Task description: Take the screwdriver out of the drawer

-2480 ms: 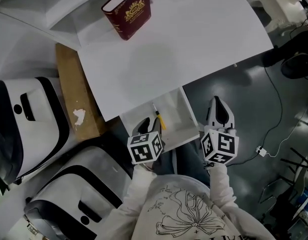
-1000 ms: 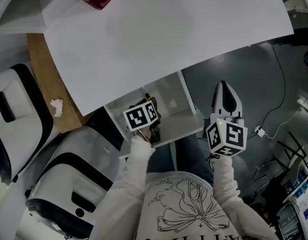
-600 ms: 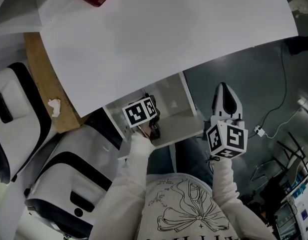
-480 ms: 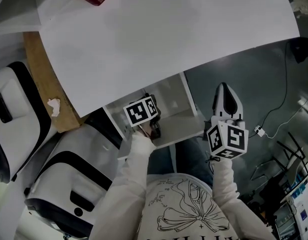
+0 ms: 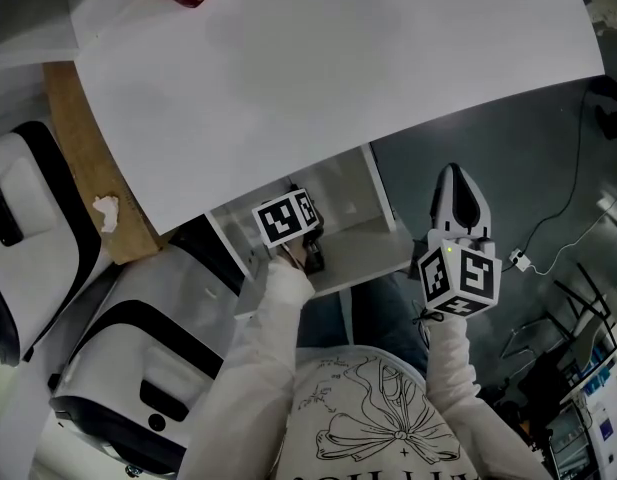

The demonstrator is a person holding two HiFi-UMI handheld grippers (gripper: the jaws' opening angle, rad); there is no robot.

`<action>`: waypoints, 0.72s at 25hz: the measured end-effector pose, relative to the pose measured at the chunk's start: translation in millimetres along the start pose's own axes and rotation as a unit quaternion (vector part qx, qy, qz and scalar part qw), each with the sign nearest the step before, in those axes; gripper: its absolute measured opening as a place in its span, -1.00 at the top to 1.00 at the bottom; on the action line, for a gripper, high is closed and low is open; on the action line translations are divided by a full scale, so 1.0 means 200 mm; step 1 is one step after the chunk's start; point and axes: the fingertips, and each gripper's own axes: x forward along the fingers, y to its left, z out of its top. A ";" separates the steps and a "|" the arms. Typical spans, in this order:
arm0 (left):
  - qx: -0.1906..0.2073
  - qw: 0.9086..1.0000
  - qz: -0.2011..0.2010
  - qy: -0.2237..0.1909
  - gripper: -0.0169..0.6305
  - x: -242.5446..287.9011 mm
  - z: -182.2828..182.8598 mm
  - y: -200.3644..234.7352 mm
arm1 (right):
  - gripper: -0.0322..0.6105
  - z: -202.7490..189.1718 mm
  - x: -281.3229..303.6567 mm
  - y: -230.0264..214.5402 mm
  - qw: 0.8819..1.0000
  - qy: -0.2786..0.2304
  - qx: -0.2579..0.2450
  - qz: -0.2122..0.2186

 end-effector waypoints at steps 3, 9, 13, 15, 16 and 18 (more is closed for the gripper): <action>-0.001 1.000 -0.004 -0.004 0.72 0.00 0.00 0.00 | 0.89 0.00 0.00 0.00 1.000 -0.001 0.001 -0.001; -0.006 1.000 -0.022 -0.004 0.73 -0.02 -0.01 0.00 | 0.89 0.01 -0.01 0.01 1.000 -0.006 0.004 -0.001; 0.004 0.999 -0.034 -0.009 0.73 -0.09 -0.03 -0.02 | 0.89 0.06 -0.05 0.03 1.000 -0.016 0.003 0.003; 0.007 0.999 -0.043 -0.018 0.73 -0.14 -0.04 -0.05 | 0.89 0.09 -0.07 0.04 1.000 -0.023 0.002 0.005; 0.007 0.999 -0.048 -0.024 0.73 -0.16 -0.04 -0.06 | 0.89 0.11 -0.08 0.04 1.000 -0.027 0.001 0.005; 0.009 0.998 -0.057 -0.036 0.73 -0.23 -0.03 -0.08 | 0.89 0.15 -0.11 0.05 0.999 -0.035 0.001 0.007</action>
